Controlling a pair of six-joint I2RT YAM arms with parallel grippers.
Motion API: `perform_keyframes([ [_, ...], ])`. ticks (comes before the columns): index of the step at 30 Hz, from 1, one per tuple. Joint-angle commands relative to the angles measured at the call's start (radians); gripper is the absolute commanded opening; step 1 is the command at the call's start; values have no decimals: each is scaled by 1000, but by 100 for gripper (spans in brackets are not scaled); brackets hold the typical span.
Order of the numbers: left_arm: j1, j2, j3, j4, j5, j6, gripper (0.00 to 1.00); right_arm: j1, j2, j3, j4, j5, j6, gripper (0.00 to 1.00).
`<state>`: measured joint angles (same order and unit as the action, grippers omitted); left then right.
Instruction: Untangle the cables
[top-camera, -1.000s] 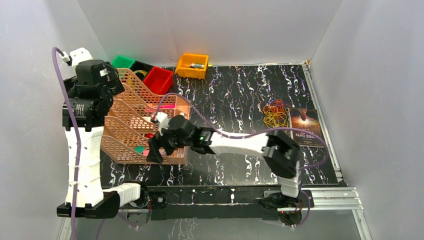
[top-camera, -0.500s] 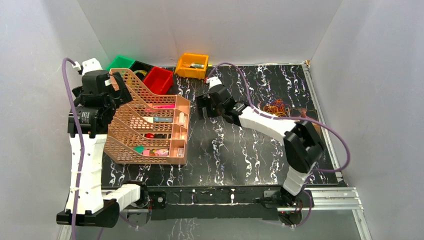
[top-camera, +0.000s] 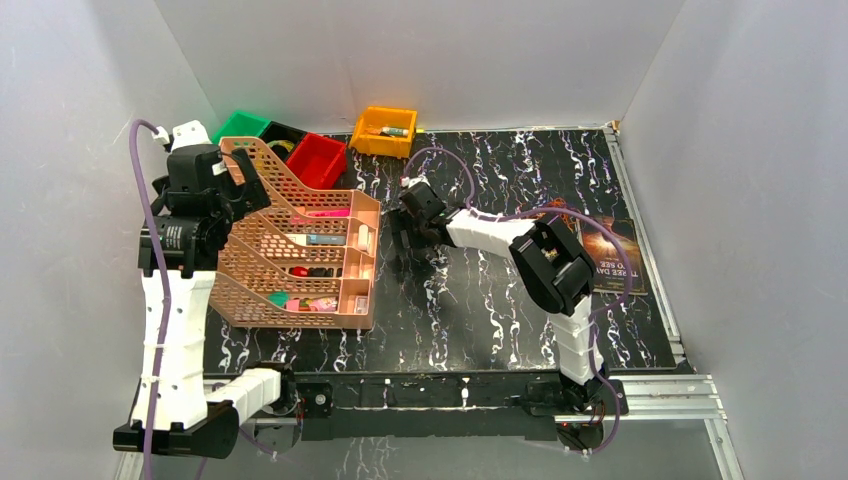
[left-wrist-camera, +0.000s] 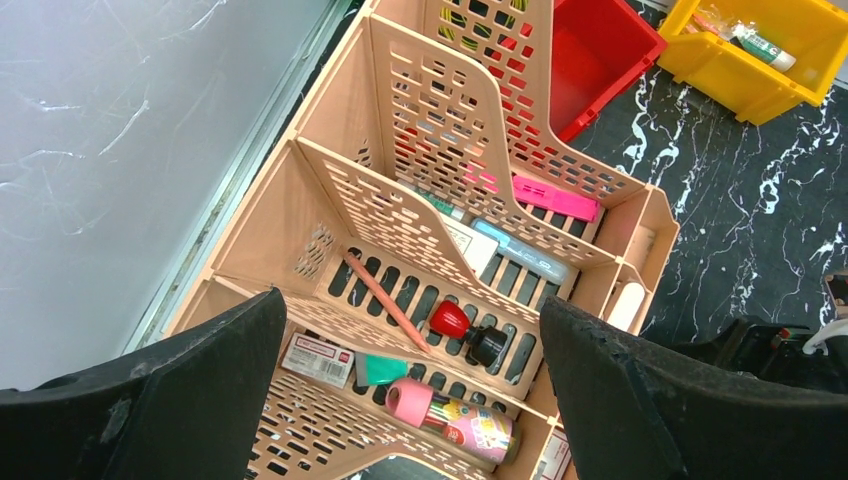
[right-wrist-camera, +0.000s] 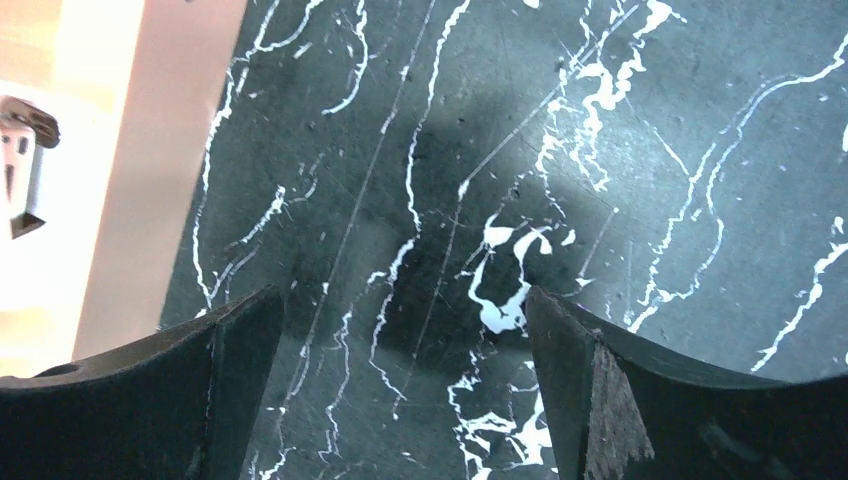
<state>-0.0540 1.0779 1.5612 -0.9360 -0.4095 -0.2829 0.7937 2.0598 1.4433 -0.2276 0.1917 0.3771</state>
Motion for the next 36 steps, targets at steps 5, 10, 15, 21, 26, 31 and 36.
perform_keyframes([
  [5,5,-18,-15,8,24,11,98,36,47,82,46,-39,60,99],
  [10,5,-26,-23,7,23,13,98,68,88,133,29,-29,68,98],
  [15,4,-33,-48,13,27,11,98,109,125,185,10,-19,75,98],
  [21,5,-37,-63,17,40,0,98,163,168,255,-1,-36,110,99],
  [26,4,-42,-73,16,43,-4,98,223,189,278,49,-69,177,98],
  [31,5,-52,-80,13,39,-6,98,275,253,374,54,-121,216,98],
  [36,5,-49,-81,11,45,-11,98,300,302,462,91,-177,232,98],
])
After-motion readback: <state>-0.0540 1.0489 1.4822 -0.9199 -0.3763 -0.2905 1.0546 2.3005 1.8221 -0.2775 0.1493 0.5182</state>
